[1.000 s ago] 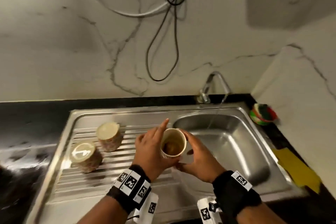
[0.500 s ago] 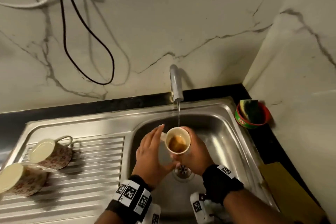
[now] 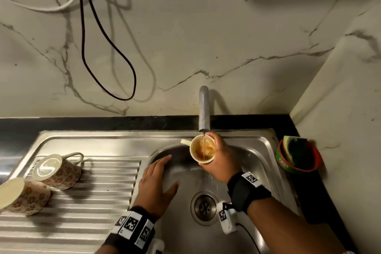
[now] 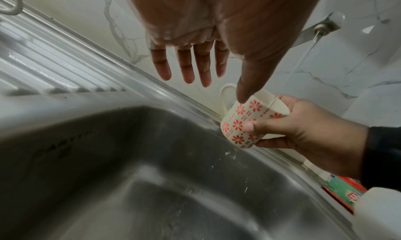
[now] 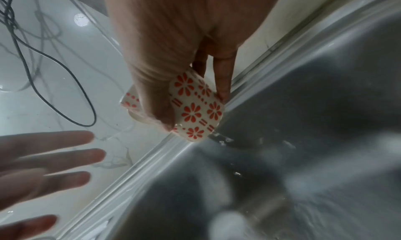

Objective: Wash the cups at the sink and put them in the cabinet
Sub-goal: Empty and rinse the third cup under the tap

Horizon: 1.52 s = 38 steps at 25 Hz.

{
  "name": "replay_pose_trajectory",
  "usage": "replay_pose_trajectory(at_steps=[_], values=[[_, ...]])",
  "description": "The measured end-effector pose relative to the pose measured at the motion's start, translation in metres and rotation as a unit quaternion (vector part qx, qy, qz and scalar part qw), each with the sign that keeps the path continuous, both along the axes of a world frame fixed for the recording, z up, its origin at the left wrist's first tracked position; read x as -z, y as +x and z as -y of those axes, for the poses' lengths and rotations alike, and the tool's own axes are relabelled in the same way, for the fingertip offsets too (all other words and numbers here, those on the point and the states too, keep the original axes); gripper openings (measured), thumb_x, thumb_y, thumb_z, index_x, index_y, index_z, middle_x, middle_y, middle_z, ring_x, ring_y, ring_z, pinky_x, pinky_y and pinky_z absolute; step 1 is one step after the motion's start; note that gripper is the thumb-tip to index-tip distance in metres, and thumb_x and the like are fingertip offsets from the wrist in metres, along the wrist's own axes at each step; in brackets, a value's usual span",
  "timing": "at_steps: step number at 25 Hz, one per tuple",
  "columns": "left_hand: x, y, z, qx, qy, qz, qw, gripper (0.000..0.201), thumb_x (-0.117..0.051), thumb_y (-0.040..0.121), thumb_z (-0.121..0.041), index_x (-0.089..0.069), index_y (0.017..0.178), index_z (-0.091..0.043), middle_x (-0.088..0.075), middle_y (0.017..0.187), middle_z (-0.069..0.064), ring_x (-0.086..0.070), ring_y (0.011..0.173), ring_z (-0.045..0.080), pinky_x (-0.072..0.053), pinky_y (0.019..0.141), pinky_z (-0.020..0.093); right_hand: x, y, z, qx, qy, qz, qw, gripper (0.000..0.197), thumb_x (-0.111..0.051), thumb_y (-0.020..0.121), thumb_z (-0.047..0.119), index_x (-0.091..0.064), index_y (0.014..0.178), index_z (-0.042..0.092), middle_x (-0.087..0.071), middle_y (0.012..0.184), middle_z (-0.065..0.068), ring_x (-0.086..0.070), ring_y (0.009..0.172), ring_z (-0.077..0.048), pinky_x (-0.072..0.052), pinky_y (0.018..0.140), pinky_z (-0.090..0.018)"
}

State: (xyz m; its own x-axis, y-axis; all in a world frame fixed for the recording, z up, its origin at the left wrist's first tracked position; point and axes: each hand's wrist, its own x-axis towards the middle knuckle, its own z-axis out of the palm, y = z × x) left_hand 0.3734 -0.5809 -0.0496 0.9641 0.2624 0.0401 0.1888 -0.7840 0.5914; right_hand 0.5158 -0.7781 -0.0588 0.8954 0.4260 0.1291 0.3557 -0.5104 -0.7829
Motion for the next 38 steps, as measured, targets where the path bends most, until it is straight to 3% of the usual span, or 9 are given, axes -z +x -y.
replay_pose_trajectory(at_steps=[6,10,14,17,21,24,27,32,38], values=[[0.011,0.006,0.005,-0.031,-0.060,-0.003,0.998,0.065,-0.064,0.082,-0.001,-0.050,0.139,-0.030,-0.055,0.137,-0.007,-0.053,0.128,0.017,-0.044,0.110,0.041,-0.004,-0.008,-0.007,-0.037,-0.091,-0.017,0.995,0.096,-0.088,0.058,0.052,-0.033,0.136,0.045,-0.064,0.126,0.007,-0.065,0.108,-0.017,-0.055,0.089,-0.033],[0.000,0.017,0.018,-0.073,-0.247,-0.022,0.966,0.046,-0.066,0.089,-0.043,-0.045,0.131,-0.043,-0.062,0.128,-0.006,-0.063,0.115,0.014,-0.053,0.094,0.035,-0.022,-0.012,-0.011,0.026,0.107,-0.139,0.984,0.084,-0.092,0.059,0.042,-0.041,0.127,0.045,-0.063,0.123,0.015,-0.064,0.110,-0.008,-0.056,0.089,-0.026],[-0.036,0.037,0.038,-0.045,-0.437,0.059,0.897,0.084,-0.075,0.071,-0.055,-0.035,0.143,-0.036,-0.065,0.124,-0.004,-0.070,0.105,0.017,-0.061,0.078,0.039,-0.040,-0.031,-0.017,0.013,0.344,-0.516,0.784,0.059,-0.074,0.084,0.044,-0.052,0.135,0.023,-0.067,0.126,-0.015,-0.069,0.106,-0.032,-0.060,0.075,-0.044],[-0.057,0.047,0.054,-0.005,-0.213,0.047,0.976,0.095,-0.078,0.064,-0.066,-0.030,0.142,-0.040,-0.055,0.131,-0.005,-0.067,0.104,0.013,-0.061,0.078,0.032,-0.044,-0.037,-0.020,0.054,0.434,-0.615,0.656,0.061,-0.051,0.091,0.062,-0.065,0.123,0.011,-0.071,0.119,-0.018,-0.070,0.106,-0.031,-0.055,0.089,-0.045],[-0.086,0.069,0.077,-0.009,0.006,-0.036,0.999,0.087,-0.069,0.062,-0.080,-0.033,0.127,-0.035,-0.048,0.121,-0.007,-0.057,0.102,0.017,-0.047,0.078,0.027,-0.040,-0.038,-0.024,0.128,0.483,-0.611,0.614,0.055,-0.056,0.087,0.063,-0.073,0.104,0.014,-0.077,0.099,-0.012,-0.076,0.085,-0.025,-0.057,0.076,-0.036],[-0.092,0.080,0.079,-0.019,-0.008,-0.099,0.995,0.077,-0.072,0.064,-0.077,-0.028,0.112,-0.037,-0.055,0.109,-0.006,-0.054,0.090,0.017,-0.046,0.076,0.027,-0.036,-0.034,-0.025,0.179,0.440,-0.626,0.619,0.057,-0.058,0.085,0.066,-0.073,0.099,0.013,-0.076,0.083,-0.011,-0.071,0.075,-0.024,-0.055,0.068,-0.033],[-0.089,0.086,0.076,-0.041,-0.009,-0.136,0.990,0.077,-0.069,0.072,-0.072,-0.035,0.129,-0.031,-0.064,0.116,0.004,-0.061,0.096,0.024,-0.049,0.080,0.030,-0.035,-0.032,-0.021,0.183,0.348,-0.661,0.639,0.070,-0.045,0.089,0.073,-0.068,0.097,0.007,-0.070,0.063,-0.014,-0.062,0.049,-0.019,-0.048,0.043,-0.021],[-0.075,0.102,0.068,-0.133,-0.100,-0.204,0.965,0.072,-0.059,0.077,-0.078,-0.056,0.118,-0.019,-0.067,0.101,-0.002,-0.067,0.092,0.023,-0.050,0.072,0.030,-0.046,-0.037,-0.003,0.089,0.245,-0.634,0.728,0.087,-0.022,0.093,0.076,-0.069,0.098,0.003,-0.068,0.068,-0.015,-0.060,0.044,-0.017,-0.041,0.040,-0.019],[-0.051,0.094,0.072,-0.241,-0.579,-0.181,0.758,0.060,-0.057,0.089,-0.063,-0.065,0.100,-0.004,-0.069,0.069,0.012,-0.060,0.059,0.024,-0.049,0.052,0.030,-0.055,-0.039,0.038,0.063,0.149,-0.365,0.917,0.035,-0.053,0.100,0.045,-0.067,0.113,0.016,-0.069,0.077,-0.008,-0.064,0.060,-0.020,-0.052,0.058,-0.032]])
